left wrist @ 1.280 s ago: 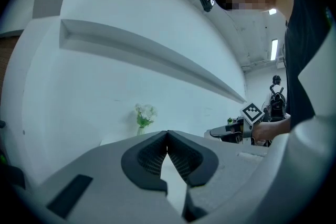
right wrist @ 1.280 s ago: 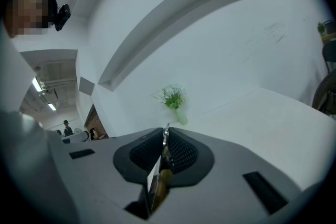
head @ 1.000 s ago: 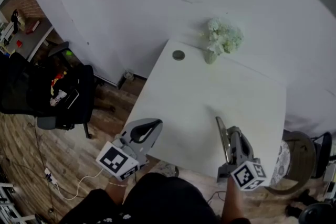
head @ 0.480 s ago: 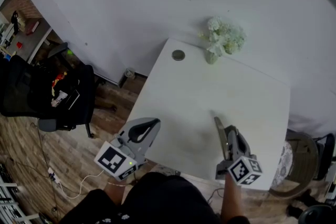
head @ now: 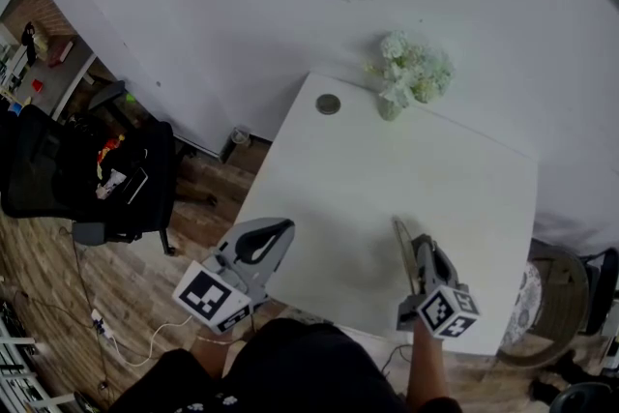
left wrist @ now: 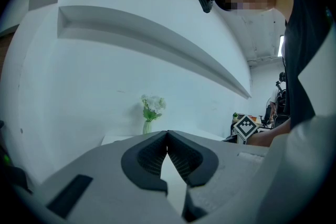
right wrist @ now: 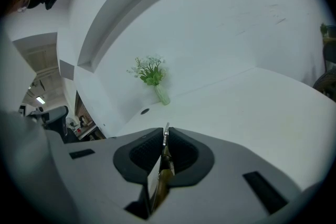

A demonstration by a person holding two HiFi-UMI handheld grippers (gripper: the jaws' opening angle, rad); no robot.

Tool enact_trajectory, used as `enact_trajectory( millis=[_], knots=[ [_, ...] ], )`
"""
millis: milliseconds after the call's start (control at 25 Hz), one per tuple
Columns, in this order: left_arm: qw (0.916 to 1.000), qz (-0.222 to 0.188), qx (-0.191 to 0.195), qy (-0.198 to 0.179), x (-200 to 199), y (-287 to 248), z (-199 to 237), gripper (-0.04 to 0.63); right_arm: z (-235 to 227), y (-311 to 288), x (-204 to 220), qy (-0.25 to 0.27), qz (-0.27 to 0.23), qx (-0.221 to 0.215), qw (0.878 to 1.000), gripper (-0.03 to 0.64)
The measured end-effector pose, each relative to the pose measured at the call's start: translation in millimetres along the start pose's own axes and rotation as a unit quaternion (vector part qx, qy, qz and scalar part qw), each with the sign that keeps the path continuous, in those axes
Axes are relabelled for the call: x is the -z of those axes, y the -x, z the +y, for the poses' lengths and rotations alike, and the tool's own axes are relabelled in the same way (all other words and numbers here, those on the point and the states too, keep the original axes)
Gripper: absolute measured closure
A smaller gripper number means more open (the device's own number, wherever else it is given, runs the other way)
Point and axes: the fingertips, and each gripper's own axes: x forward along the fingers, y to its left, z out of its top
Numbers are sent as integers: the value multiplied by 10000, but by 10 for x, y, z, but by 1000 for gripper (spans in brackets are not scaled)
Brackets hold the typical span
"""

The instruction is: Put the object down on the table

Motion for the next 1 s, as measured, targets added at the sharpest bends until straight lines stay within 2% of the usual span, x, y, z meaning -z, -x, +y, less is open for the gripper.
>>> enact_trajectory(
  millis=[1000],
  knots=[
    [10000,-26,-18,24,-6,21,40,595,-74,-102,371,-62,479,89,9988,584]
  ],
)
